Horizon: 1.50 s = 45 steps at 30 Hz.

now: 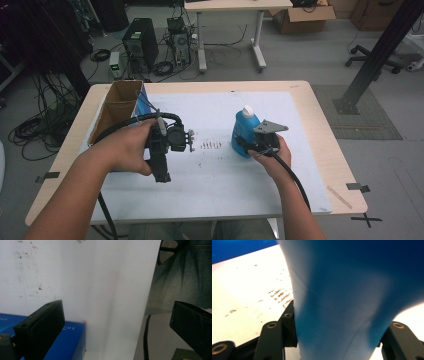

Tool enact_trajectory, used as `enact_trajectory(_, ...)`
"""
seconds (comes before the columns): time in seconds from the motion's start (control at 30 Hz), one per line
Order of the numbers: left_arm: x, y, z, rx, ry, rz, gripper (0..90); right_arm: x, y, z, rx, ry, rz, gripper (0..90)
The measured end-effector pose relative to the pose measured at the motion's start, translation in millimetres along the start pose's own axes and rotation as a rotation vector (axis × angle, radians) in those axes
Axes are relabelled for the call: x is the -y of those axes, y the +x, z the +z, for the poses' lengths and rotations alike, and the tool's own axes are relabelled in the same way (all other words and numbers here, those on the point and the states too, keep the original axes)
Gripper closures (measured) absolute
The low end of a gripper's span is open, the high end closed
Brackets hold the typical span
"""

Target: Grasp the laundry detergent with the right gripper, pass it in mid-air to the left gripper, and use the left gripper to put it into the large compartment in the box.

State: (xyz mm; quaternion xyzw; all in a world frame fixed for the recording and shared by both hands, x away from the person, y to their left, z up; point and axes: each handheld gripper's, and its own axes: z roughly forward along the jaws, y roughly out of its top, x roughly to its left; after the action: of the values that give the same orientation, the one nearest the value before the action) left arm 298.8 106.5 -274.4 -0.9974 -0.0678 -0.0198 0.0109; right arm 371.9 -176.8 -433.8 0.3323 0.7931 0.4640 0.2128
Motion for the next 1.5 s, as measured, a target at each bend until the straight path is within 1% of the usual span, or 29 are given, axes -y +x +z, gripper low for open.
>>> enact_trajectory(0.07,-0.8,-0.2,-0.4,-0.001,-0.001,0.0,0.4,-0.2,-0.7,-0.5,-0.007,-0.002,0.001,45.8)
enact_trajectory(0.17,-1.3,-1.1,-1.9,-0.003,-0.004,0.001,0.4,-1.7,0.0,-1.4,-0.005,0.003,-0.016,46.0)
enact_trajectory(0.23,-1.5,-1.1,-3.6,-0.006,-0.002,0.003,0.4,-5.5,-1.2,-6.5,-0.024,-0.009,-0.019,46.1)
enact_trajectory(0.27,-1.3,-1.1,-3.9,-0.006,-0.003,0.0,0.4,-5.5,-1.2,-6.5,-0.024,-0.009,-0.019,46.1)
enact_trajectory(0.3,-1.4,-0.7,-5.0,-0.008,0.002,0.001,0.4,-9.3,-2.4,-11.1,-0.044,-0.021,-0.012,46.1)
enact_trajectory(0.33,-1.4,-0.7,-5.0,-0.008,0.002,0.001,0.4,-9.3,-2.4,-11.1,-0.044,-0.021,-0.012,46.1)
enact_trajectory(0.37,-1.7,-0.3,-6.0,-0.009,0.003,0.003,0.4,-14.1,-1.7,-15.8,-0.051,-0.019,-0.03,46.1)
enact_trajectory(0.4,-1.7,-0.3,-6.0,-0.009,0.003,0.003,0.4,-14.1,-1.7,-15.8,-0.051,-0.019,-0.03,46.1)
enact_trajectory(0.5,-2.1,-0.5,-7.5,-0.011,0.0,0.001,0.4,-24.4,0.6,-25.5,-0.095,-0.009,-0.08,45.8)
enact_trajectory(0.53,-2.3,-0.3,-8.1,-0.011,-0.002,0.005,0.4,-24.4,0.6,-25.5,-0.095,-0.009,-0.08,45.8)
enact_trajectory(0.6,-2.5,-0.3,-9.4,-0.011,-0.004,0.005,0.4,-29.4,1.6,-31.6,-0.128,-0.018,-0.096,45.7)
enact_trajectory(0.67,-3.1,-0.1,-10.7,-0.012,-0.003,0.007,0.4,-34.3,1.8,-38.6,-0.171,-0.032,-0.104,45.7)
enact_trajectory(0.7,-4.3,-0.1,-11.6,-0.009,-0.002,0.01,0.4,-39.2,2.1,-45.8,-0.214,-0.043,-0.119,45.7)
enact_trajectory(0.77,-5.1,-0.1,-11.8,-0.006,0.0,0.013,0.4,-43.6,3.5,-51.7,-0.246,-0.051,-0.138,45.6)
enact_trajectory(0.8,-6.0,0.0,-12.7,-0.007,0.004,0.015,0.4,-43.6,3.5,-51.7,-0.246,-0.051,-0.138,45.6)
enact_trajectory(0.87,-7.7,0.3,-15.5,-0.012,0.005,0.019,0.3,-48.0,6.0,-56.5,-0.28,-0.045,-0.17,45.6)
enact_trajectory(0.9,-8.7,0.3,-17.4,-0.016,0.004,0.02,0.3,-51.9,9.4,-59.8,-0.309,-0.03,-0.201,45.6)
enact_trajectory(0.93,-9.8,0.2,-19.2,-0.018,0.003,0.022,0.3,-51.9,9.4,-59.8,-0.309,-0.03,-0.201,45.6)
enact_trajectory(0.97,-11.0,0.2,-21.2,-0.02,0.002,0.026,0.4,-54.8,12.9,-62.4,-0.329,-0.006,-0.238,45.5)
enact_trajectory(1.0,-13.5,-0.2,-24.8,-0.023,-0.003,0.033,0.3,-55.9,14.8,-63.4,-0.339,0.003,-0.254,45.5)
enact_trajectory(1.03,-13.5,-0.2,-24.8,-0.023,-0.003,0.033,0.4,-55.9,14.8,-63.4,-0.339,0.003,-0.254,45.5)
enact_trajectory(1.07,-14.7,-0.3,-26.3,-0.024,-0.005,0.036,0.4,-56.9,16.6,-64.7,-0.348,0.013,-0.273,45.5)
enact_trajectory(1.13,-17.1,-0.2,-28.5,-0.025,-0.01,0.041,0.3,-58.4,19.5,-66.3,-0.374,0.021,-0.3,45.5)
enact_trajectory(1.17,-18.3,-0.2,-29.2,-0.025,-0.011,0.041,0.3,-59.0,21.9,-67.4,-0.402,0.026,-0.316,45.5)
enact_trajectory(1.2,-19.4,-0.1,-29.7,-0.026,-0.011,0.043,0.3,-59.0,21.9,-67.4,-0.402,0.026,-0.316,45.5)
enact_trajectory(1.37,-25.3,-0.1,-31.8,-0.02,-0.017,0.055,0.3,-59.1,27.3,-68.4,-0.507,0.031,-0.343,45.4)
enact_trajectory(1.47,-28.2,0.4,-32.2,-0.019,-0.015,0.057,0.3,-58.6,30.6,-67.1,-0.55,0.038,-0.363,45.3)
enact_trajectory(1.5,-29.1,0.5,-32.2,-0.019,-0.016,0.058,0.3,-57.6,33.0,-65.2,-0.572,0.047,-0.377,45.3)
